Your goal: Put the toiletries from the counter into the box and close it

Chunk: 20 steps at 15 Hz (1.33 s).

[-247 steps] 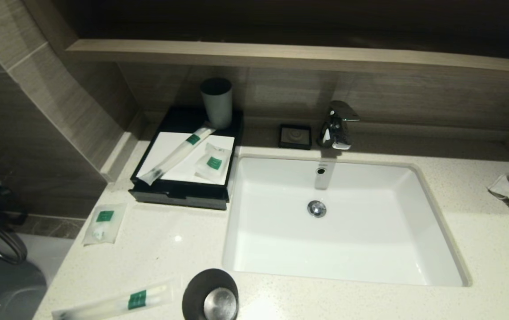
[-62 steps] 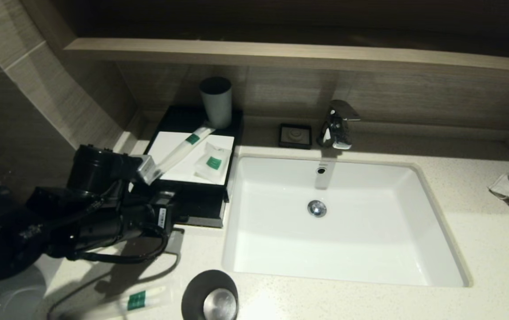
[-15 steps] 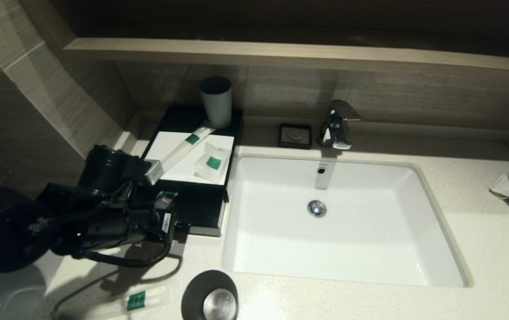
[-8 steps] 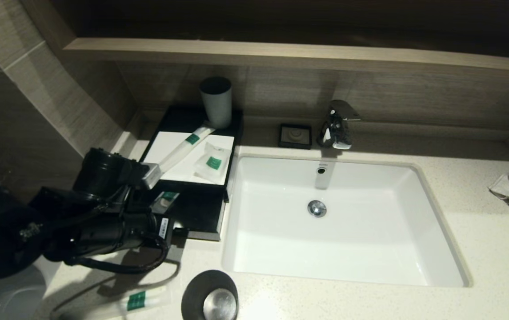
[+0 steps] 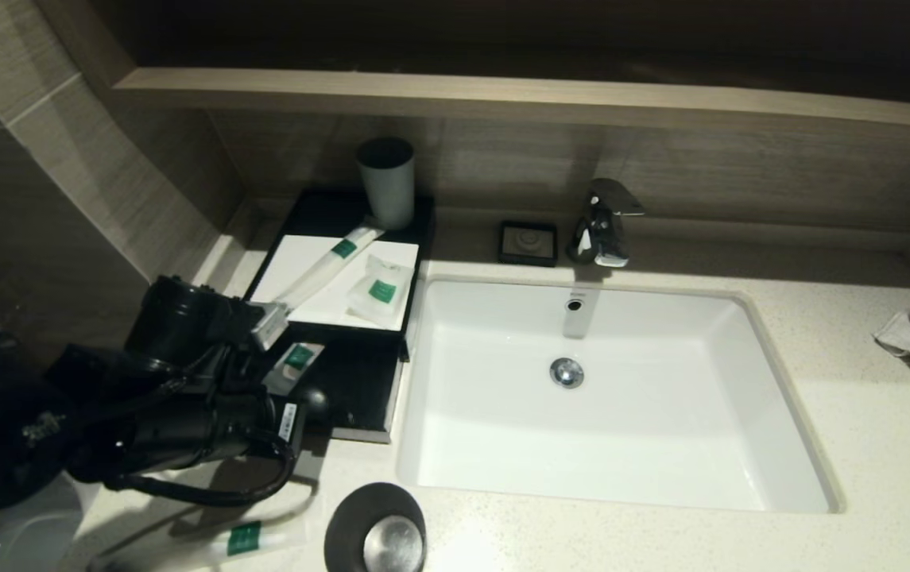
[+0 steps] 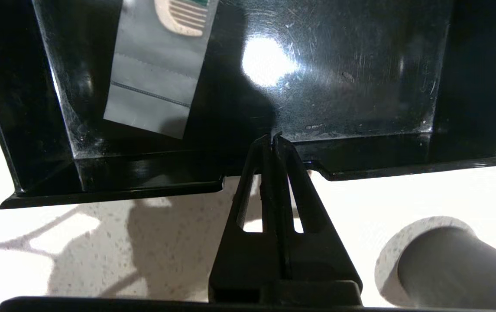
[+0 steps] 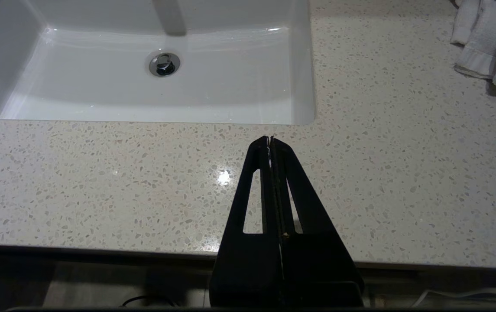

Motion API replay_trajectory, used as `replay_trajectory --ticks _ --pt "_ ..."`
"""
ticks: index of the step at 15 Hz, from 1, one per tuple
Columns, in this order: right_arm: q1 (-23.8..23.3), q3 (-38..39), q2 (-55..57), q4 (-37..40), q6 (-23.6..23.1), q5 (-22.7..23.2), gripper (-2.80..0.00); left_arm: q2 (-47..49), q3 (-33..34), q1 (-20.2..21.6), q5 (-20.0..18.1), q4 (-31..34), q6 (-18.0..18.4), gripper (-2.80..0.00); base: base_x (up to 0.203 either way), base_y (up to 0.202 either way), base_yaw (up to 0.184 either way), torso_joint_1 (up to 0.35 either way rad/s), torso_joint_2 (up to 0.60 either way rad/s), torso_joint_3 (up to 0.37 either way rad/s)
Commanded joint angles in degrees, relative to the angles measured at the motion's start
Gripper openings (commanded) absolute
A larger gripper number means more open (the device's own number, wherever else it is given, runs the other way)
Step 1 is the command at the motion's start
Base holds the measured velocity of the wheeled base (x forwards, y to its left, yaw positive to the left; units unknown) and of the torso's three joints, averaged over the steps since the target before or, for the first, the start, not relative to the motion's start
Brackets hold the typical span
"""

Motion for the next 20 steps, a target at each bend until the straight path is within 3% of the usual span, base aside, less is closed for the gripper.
replay_trajectory --ticks 1,20 --pt "0.0 0.1 0.0 0.0 0.0 0.0 -2.8 -1.1 1.0 -0.6 0.0 0.0 -0.1 -2.8 0.0 0.0 0.0 0.0 0.0 0.0" --pt "0.0 0.0 0.0 0.0 0.0 0.0 -2.8 -5.4 0.7 -0.6 0.0 0.7 -0.4 -2.8 0.0 0.0 0.0 0.0 0.0 0.0"
